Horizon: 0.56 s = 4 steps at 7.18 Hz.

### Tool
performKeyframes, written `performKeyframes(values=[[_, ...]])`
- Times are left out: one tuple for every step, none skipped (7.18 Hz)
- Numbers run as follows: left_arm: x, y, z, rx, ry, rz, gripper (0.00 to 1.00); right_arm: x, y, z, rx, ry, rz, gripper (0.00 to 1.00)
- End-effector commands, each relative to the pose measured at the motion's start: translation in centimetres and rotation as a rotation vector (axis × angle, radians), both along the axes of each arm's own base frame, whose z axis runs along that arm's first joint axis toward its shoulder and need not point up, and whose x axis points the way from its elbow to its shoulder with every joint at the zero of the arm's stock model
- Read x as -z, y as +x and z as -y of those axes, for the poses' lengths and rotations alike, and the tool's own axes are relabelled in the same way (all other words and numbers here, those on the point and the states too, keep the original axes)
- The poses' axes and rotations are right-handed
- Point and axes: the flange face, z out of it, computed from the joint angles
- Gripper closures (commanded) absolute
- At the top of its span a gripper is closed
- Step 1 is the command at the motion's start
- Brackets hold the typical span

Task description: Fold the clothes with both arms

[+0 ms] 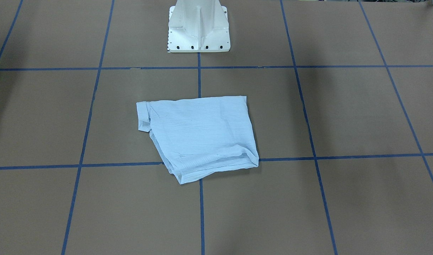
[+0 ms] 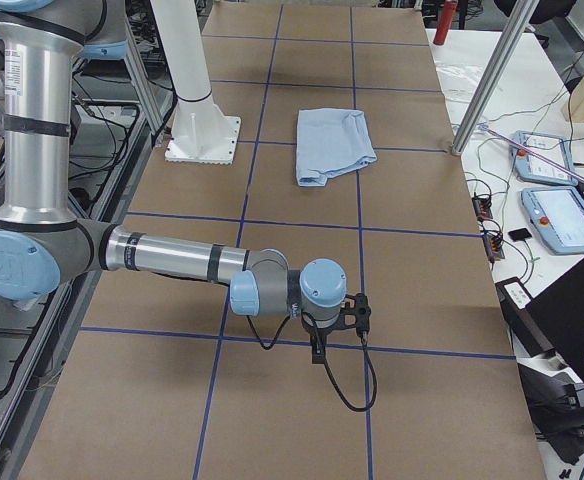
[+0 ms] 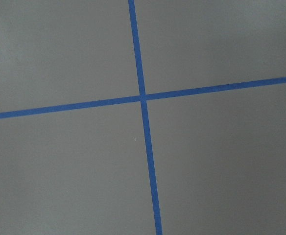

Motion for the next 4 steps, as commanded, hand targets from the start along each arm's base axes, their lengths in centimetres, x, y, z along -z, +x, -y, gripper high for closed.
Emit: performKeyframes(values=[[-0.8,0.0,-0.3,-0.01,-0.004,0.005,0.0,-0.1,0.2,-0.1,-0.005,-0.002,0.0,0.0],[-0.8,0.0,-0.3,-0.01,-0.004,0.005,0.0,0.0,0.9,-0.4,-0.021,0.0,-0.006,0.0],[-0.6,-0.1,-0.2,-0.009,-0.001,0.005,0.0,0.5,2.6,-0.4,-0.058,-0.027,-0.011,0.0],[-0.5,-0.1,-0.2,-0.009,-0.001,0.005,0.0,2.4,2.8,-1.0,-0.065,-0.054,-0.012,0.0]])
